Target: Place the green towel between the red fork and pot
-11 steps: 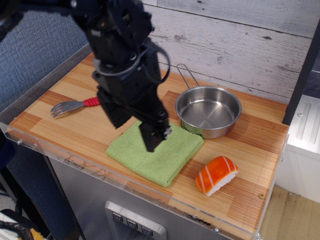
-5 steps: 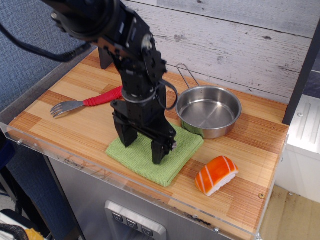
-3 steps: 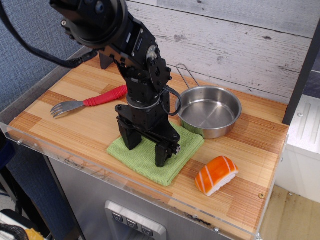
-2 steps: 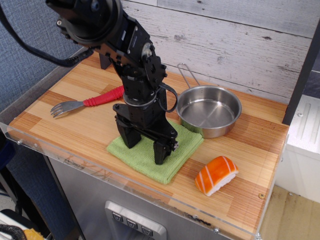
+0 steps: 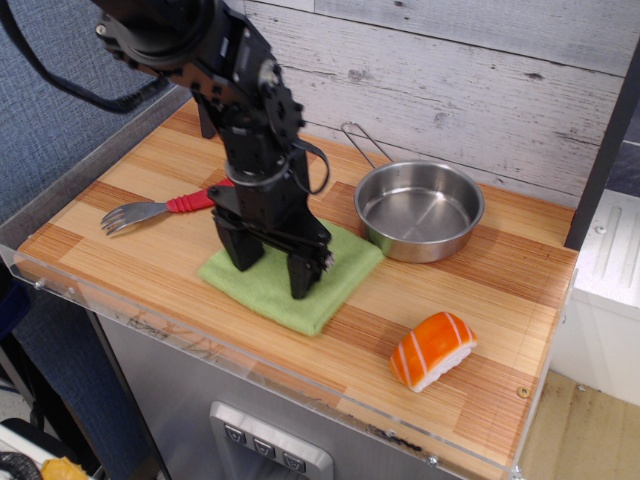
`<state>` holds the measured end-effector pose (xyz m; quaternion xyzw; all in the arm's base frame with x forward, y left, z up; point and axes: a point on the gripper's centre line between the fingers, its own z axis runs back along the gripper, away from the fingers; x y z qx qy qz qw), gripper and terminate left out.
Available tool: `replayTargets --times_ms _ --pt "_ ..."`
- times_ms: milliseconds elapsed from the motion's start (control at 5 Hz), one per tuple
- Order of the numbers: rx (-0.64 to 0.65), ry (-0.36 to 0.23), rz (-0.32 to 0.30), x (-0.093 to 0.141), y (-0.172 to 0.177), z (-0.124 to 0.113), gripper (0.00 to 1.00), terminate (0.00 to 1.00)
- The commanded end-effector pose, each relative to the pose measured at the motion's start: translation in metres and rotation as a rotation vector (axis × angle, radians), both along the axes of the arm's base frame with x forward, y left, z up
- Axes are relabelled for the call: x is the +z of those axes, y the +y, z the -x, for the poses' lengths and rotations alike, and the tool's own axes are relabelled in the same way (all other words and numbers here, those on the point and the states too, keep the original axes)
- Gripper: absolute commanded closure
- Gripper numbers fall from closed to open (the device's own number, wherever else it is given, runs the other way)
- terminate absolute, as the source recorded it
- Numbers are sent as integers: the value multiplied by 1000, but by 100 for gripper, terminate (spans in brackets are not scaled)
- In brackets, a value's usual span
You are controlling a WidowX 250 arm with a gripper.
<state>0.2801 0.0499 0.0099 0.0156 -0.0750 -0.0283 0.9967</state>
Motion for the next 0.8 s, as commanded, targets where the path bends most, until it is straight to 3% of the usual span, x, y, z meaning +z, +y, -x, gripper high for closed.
replayTargets --times_ms 0,600 --pt "52 -24 -14 10 33 -17 0 0" --pt "145 -28 -19 12 81 -50 0 0"
